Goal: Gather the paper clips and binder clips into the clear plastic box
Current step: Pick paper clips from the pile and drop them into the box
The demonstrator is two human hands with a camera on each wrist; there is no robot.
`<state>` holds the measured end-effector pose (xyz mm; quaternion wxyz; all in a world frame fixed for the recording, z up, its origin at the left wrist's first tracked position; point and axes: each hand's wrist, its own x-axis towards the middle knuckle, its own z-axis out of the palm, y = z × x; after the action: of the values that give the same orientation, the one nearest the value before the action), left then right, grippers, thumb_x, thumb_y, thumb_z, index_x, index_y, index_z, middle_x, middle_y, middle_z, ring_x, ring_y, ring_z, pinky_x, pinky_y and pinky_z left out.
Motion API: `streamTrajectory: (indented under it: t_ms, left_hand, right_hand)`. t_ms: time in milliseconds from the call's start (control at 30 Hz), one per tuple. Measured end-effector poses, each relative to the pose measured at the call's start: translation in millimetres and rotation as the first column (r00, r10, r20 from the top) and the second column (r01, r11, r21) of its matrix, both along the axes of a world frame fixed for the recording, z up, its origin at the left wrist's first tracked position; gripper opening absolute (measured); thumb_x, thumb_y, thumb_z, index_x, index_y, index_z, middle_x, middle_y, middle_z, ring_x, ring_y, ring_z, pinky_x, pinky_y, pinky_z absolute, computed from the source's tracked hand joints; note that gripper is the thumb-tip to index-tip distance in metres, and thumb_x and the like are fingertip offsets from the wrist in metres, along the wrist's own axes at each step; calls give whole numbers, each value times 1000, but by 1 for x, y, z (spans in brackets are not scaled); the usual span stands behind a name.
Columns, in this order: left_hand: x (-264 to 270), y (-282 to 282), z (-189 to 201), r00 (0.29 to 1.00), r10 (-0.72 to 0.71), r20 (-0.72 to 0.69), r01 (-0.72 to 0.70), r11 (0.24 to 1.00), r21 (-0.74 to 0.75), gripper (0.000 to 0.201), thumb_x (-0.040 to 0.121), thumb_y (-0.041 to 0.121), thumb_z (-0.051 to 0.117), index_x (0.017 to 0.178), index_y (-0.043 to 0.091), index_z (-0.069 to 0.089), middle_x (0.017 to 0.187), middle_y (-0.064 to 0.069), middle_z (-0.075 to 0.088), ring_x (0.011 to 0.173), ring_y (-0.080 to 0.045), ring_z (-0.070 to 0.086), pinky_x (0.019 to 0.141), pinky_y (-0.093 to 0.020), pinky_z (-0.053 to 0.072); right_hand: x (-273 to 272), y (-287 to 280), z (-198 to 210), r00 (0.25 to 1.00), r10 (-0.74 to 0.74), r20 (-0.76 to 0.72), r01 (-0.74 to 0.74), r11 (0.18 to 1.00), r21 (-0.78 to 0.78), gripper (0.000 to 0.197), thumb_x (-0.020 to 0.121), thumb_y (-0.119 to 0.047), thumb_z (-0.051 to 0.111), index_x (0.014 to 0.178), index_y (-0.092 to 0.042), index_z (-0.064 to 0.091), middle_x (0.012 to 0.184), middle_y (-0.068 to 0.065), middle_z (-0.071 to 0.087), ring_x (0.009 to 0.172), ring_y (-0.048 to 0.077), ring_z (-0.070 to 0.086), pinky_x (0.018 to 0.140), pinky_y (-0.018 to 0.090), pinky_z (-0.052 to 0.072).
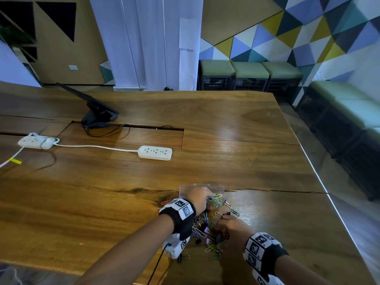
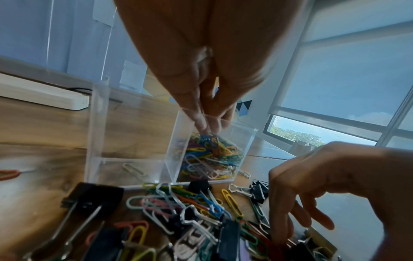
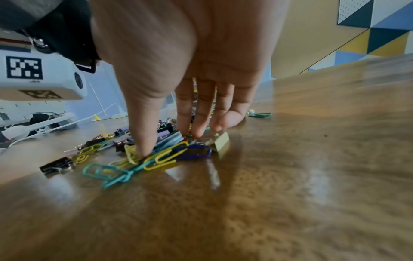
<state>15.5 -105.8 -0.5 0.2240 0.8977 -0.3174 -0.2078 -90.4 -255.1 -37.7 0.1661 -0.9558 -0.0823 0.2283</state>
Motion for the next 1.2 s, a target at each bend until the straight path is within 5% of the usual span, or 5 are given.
streamTrajectory:
  t_ms: [367,500,667,933,1200]
  left_hand:
    - [-20,47,1,980,117,159,-88,980,-177,5,85,16,52,88,18,49,100,4,43,100,-10,40,97,-24,38]
    - [-28,69,-8,985,84,153,-70,993,-97,12,83,20,52,84,23,41,92,8,39,93,-9,39,83,-15,32]
    - [-38,87,-24,987,33,156,-40,999,36,13,84,30,54,91,22,46,96,9,41,96,-10,41,78,-17,33]
    - [-43,98,-35,994,84,70,-102,944,315,89,63,60,72,135,26,32,131,2,35,118,-16,39,98,-31,41]
    - [-40,96,-36,992,125,20,-125,948,292,57,74,43,72,122,24,48,123,-1,40,114,-17,40,95,-30,39]
  right_hand:
    - [6,-13,5,981,-193,32,189,978,84,33,83,-36,62,115,-26,58,93,-17,49,90,3,50,83,17,47]
    - [7,-24,6,957,-286,56,283,958,48,35,85,-34,60,118,-24,56,107,-10,54,88,3,53,79,16,49]
    - [3,-19,11,955,-274,118,263,960,100,45,79,-34,65,121,-26,50,118,-8,46,102,9,53,88,21,49]
    - [0,6,10,993,51,-103,-57,997,-56,103,65,-33,81,146,-25,18,150,-2,14,136,22,29,110,36,35]
    - [6,12,-1,995,-52,-81,53,999,9,96,56,-28,86,137,-28,35,136,-8,30,125,17,38,106,32,40]
